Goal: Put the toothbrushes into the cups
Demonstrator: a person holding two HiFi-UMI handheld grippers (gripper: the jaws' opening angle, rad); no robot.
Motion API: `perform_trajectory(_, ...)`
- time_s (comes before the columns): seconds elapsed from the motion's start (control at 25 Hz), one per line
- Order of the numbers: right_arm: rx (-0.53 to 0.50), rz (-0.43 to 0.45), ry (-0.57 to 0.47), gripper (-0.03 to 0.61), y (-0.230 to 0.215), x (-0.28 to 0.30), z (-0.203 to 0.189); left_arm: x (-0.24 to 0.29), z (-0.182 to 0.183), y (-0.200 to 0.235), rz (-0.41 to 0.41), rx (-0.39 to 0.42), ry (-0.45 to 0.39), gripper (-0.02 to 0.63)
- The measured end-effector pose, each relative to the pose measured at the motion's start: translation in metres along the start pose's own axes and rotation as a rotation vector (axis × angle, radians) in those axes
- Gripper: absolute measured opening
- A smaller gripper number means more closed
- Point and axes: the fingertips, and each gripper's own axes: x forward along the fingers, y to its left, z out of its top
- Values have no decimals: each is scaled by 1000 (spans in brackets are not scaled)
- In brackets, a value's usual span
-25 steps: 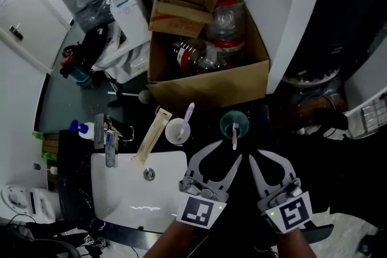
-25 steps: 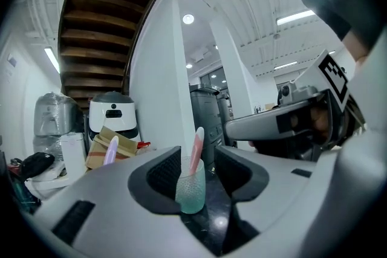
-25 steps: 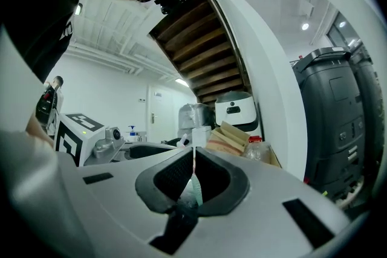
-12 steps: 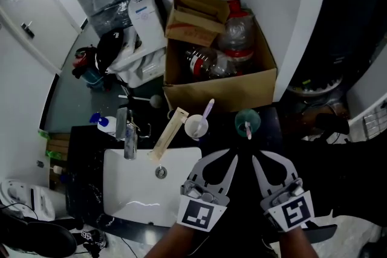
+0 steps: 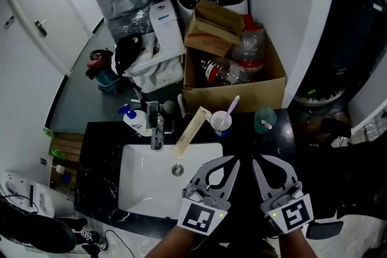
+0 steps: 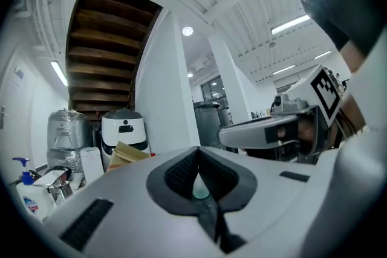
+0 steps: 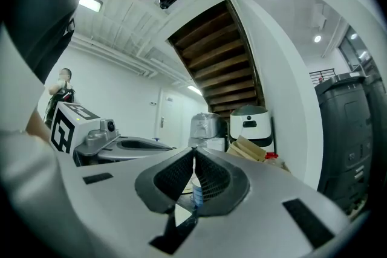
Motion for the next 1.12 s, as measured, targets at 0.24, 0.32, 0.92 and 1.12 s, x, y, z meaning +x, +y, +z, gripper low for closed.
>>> perform_trajectory(0.24,-20,13,-24,35,52,5,14,-52,14,13,6,16,-21,8)
perform_trajectory(0.32,-29,16,-35,35,71,7,18,-72,20,18,3,0,-50,8)
perform_trajectory(0.92,-70,5,-58,35,200,20,29,-202,34,54,19,2,-124,8)
perform_trajectory(1.12,-117,44,-38,35,232,22,34,-228,44,61,30,7,-145,8)
